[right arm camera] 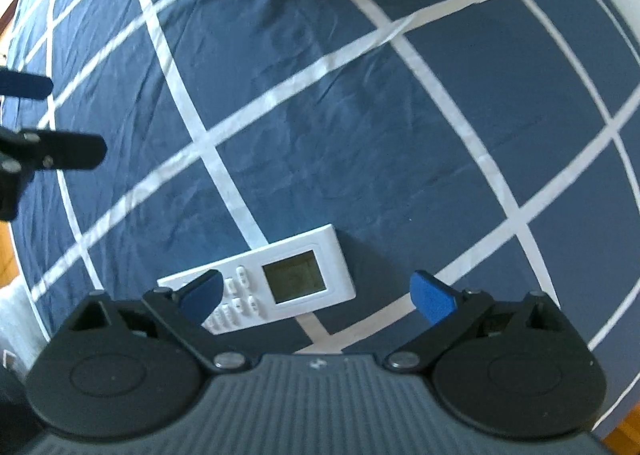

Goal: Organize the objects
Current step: 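Move the right gripper toward the second white remote on the sheet, then lower the right gripper over the white remote and close on it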

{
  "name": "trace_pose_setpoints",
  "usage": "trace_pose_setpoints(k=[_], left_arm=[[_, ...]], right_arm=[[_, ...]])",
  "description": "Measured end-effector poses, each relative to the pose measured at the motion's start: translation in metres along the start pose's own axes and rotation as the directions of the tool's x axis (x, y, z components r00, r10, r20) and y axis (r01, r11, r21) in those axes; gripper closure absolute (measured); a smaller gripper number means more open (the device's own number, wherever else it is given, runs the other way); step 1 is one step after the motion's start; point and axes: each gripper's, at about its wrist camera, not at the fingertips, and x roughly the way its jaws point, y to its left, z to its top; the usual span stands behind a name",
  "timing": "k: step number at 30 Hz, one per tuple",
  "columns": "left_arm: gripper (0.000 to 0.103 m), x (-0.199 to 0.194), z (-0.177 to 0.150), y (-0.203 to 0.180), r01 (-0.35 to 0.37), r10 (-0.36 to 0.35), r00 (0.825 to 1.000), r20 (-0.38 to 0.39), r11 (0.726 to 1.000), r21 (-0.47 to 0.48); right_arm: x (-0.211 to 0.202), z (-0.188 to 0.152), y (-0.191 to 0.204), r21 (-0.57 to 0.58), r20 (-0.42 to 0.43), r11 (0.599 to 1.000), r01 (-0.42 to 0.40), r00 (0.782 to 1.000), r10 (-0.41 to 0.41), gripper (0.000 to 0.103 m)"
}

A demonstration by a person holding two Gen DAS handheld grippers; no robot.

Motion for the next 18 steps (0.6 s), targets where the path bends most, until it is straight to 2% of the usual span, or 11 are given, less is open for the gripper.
trace_pose_setpoints(k=[2,5,10,13,18], left_arm=[[0.006,0.002,0.001,-0.001,-0.002,0.002,1.0,-0.005,1.0,0.002],[0.006,0.002,0.002,-0.004,-0.003,0.003,1.0,-0.006,1.0,0.005],[0.006,0.0,0.0,-0.01,0.006,-0.006,1.0,0.0,1.0,0.016],[0.006,-0.002,-0.002,-0.011,0.016,-0.016,1.0,0.004,1.0,0.024],[0.006,-0.006,-0.007,-0.01,0.031,-0.032,0.999,0.009,0.999,0.043]], right_arm=[[0.004,0.0,-0.002,-0.011,-0.008,1.0,-0.019,1.0,0.019,0.004],[0.005,0.001,-0.004,-0.029,-0.014,0.998,-0.061,0.998,0.061,0.01],[-0.001,-0.001,-0.006,-0.039,-0.011,0.991,-0.129,0.992,0.128,0.032],[-0.002,-0.005,-0.007,-0.017,-0.006,0.992,-0.126,0.992,0.126,0.032],[-0.003,-0.015,-0.013,0.092,0.002,0.987,-0.129,0.992,0.129,0.032]])
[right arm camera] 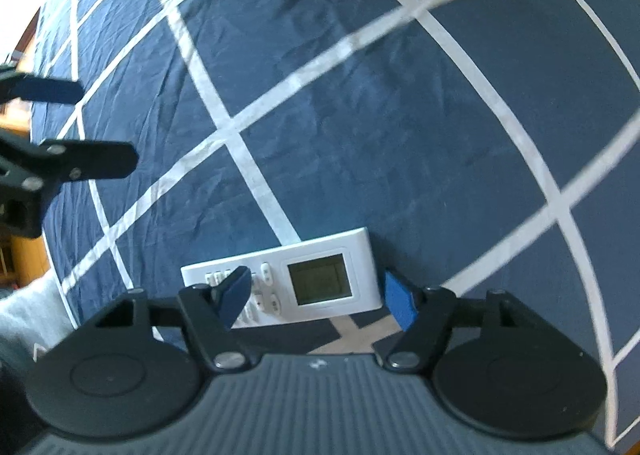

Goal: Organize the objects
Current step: 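Lower the right gripper over the white remote and close on it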

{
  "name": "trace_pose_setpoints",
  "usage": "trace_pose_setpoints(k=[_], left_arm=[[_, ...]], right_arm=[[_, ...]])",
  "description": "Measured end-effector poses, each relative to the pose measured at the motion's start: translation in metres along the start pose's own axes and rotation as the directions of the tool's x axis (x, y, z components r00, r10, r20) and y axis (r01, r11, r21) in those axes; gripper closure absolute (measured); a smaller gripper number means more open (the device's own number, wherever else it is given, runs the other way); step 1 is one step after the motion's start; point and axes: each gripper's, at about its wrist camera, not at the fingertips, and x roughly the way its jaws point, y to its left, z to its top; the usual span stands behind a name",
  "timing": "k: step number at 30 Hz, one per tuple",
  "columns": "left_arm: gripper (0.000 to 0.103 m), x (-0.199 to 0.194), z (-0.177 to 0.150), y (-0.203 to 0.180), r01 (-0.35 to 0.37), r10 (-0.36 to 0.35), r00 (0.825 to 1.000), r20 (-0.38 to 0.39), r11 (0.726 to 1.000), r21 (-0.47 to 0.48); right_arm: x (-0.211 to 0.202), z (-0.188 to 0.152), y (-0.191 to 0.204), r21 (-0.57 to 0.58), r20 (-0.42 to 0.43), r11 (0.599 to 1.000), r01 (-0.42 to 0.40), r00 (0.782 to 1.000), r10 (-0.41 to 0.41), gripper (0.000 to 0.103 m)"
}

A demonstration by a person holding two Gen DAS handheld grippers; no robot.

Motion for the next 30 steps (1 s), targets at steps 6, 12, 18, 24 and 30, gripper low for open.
trace_pose_setpoints(k=[6,12,18,24,30], left_arm=[[0.006,-0.003,-0.01,0.004,0.01,-0.009,1.0,-0.006,0.999,0.035],[0.006,-0.001,-0.018,0.011,0.028,-0.027,0.999,-0.025,0.997,0.075],[0.006,0.009,-0.028,0.011,0.062,-0.055,0.997,-0.058,0.992,0.113],[0.006,0.023,-0.038,0.002,0.104,-0.091,0.991,-0.095,0.984,0.143],[0.006,0.032,-0.047,-0.008,0.138,-0.12,0.986,-0.119,0.978,0.155]], right_arm=[[-0.001,-0.017,-0.004,0.175,0.04,0.984,-0.01,0.999,0.003,0.032],[-0.005,-0.03,-0.004,0.324,0.076,0.946,-0.024,0.997,-0.001,0.032],[0.0,-0.051,0.002,0.483,0.11,0.874,-0.041,0.994,-0.014,0.032],[0.001,-0.066,0.006,0.623,0.152,0.779,-0.072,0.988,-0.03,0.032],[0.003,-0.079,0.011,0.717,0.18,0.688,-0.112,0.983,-0.028,0.032]])
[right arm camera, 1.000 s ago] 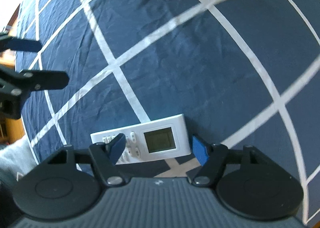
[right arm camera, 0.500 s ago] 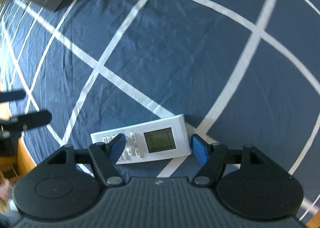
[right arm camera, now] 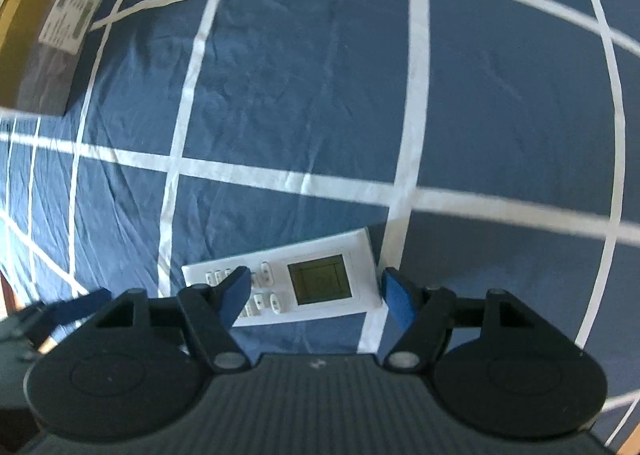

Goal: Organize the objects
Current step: 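Lower the right gripper over the white remote and close on it, then lift the remote with the right gripper and carry it toward the box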

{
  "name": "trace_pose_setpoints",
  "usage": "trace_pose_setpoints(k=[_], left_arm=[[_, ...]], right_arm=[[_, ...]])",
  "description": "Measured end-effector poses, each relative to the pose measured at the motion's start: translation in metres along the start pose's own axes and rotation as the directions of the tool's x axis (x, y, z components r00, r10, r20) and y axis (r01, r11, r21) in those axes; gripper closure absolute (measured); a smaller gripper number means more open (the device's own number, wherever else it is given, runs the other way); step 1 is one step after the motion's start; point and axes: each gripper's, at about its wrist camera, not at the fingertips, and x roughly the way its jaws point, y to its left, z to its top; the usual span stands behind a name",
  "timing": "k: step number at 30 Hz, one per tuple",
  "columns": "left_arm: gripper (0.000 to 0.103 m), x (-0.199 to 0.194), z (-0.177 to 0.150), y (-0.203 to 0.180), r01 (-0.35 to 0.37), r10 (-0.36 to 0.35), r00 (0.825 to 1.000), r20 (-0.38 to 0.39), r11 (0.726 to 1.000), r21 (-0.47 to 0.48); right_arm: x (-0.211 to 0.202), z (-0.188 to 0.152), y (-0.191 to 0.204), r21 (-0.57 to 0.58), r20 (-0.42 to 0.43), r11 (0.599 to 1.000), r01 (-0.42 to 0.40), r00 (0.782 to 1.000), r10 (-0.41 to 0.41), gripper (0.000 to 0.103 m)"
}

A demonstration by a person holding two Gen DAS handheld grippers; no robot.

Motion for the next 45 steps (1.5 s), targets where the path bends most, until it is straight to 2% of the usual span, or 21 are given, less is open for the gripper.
trace_pose_setpoints(k=[6,11,16,24,27,37,45], left_arm=[[0.006,0.008,-0.001,-0.007,0.039,-0.039,0.999,-0.003,0.999,-0.009],[0.006,0.014,0.002,-0.017,0.049,-0.049,0.999,-0.004,0.999,-0.006],[0.006,0.019,0.005,-0.024,0.07,-0.07,0.997,-0.008,0.997,-0.023],[0.021,0.022,0.007,-0.036,0.074,-0.074,0.997,-0.003,0.997,0.001],[0.036,0.021,0.006,-0.039,0.084,-0.084,0.996,-0.006,0.996,0.007],[0.037,0.016,0.011,-0.039,0.075,-0.074,0.997,-0.019,0.997,0.009],[0.037,-0.009,0.02,-0.036,0.057,-0.057,0.998,0.006,0.998,0.022]], right_arm=[[0.009,-0.015,0.007,-0.027,0.026,1.0,0.003,1.0,-0.003,0.032],[0.006,-0.014,0.012,-0.111,0.049,0.994,0.005,0.999,0.001,0.032],[0.004,-0.015,0.011,-0.138,0.052,0.99,-0.003,0.999,0.01,0.033],[0.007,-0.015,0.013,-0.133,0.054,0.991,-0.004,0.998,0.011,0.034],[0.007,-0.016,0.013,-0.13,0.055,0.992,-0.005,0.998,0.013,0.034],[0.004,-0.018,0.012,-0.104,0.069,0.994,-0.016,0.997,0.024,0.036],[-0.013,-0.015,0.024,-0.101,0.1,0.994,-0.033,0.994,0.043,0.036]])
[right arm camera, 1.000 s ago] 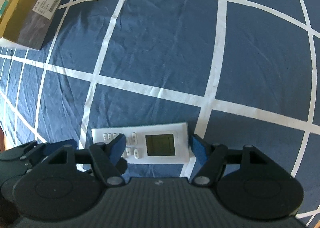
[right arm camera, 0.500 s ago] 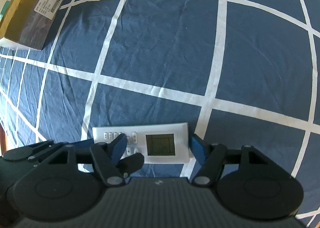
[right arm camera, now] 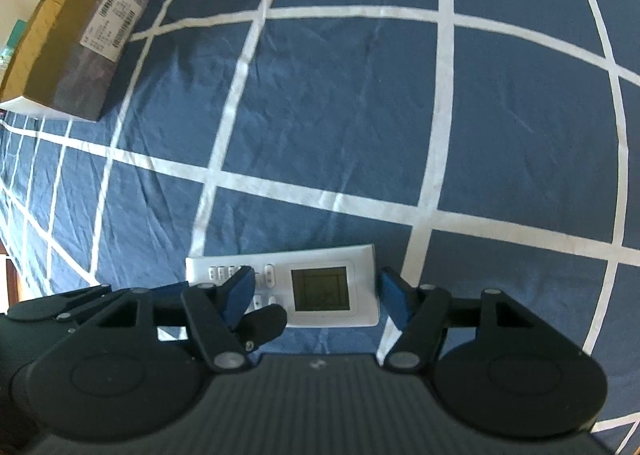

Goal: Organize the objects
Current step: 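Lift the remote with the right gripper and carry it toward the box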

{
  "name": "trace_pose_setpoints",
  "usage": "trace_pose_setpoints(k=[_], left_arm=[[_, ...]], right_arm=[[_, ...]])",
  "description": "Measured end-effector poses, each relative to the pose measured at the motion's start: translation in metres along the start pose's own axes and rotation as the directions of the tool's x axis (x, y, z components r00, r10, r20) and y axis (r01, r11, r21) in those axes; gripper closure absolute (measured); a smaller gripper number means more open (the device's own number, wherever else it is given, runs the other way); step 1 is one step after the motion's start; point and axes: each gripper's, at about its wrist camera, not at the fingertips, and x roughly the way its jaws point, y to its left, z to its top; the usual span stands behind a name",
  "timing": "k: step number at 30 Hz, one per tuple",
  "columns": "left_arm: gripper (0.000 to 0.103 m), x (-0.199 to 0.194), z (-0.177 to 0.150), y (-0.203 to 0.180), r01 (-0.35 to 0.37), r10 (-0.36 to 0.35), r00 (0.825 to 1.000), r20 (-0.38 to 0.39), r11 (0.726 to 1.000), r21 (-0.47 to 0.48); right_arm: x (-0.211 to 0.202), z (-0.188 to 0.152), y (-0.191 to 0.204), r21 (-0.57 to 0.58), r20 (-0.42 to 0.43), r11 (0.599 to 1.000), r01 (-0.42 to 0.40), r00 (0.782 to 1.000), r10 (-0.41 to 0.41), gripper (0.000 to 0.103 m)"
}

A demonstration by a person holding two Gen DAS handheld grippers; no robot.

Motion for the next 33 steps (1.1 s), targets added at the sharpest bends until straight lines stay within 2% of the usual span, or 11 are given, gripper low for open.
trace_pose_setpoints(k=[19,33], left_arm=[[0.037,-0.065,0.041,0.029,-0.046,0.042,0.992,0.118,0.998,0.032],[0.037,-0.118,0.06,0.098,-0.063,0.051,0.982,0.18,0.996,0.061]], right_arm=[[-0.04,0.041,0.061,-0.041,0.107,0.998,-0.045,0.993,0.049,0.036],[-0.049,0.056,0.143,-0.037,0.182,0.997,-0.068,0.981,0.073,0.037]])
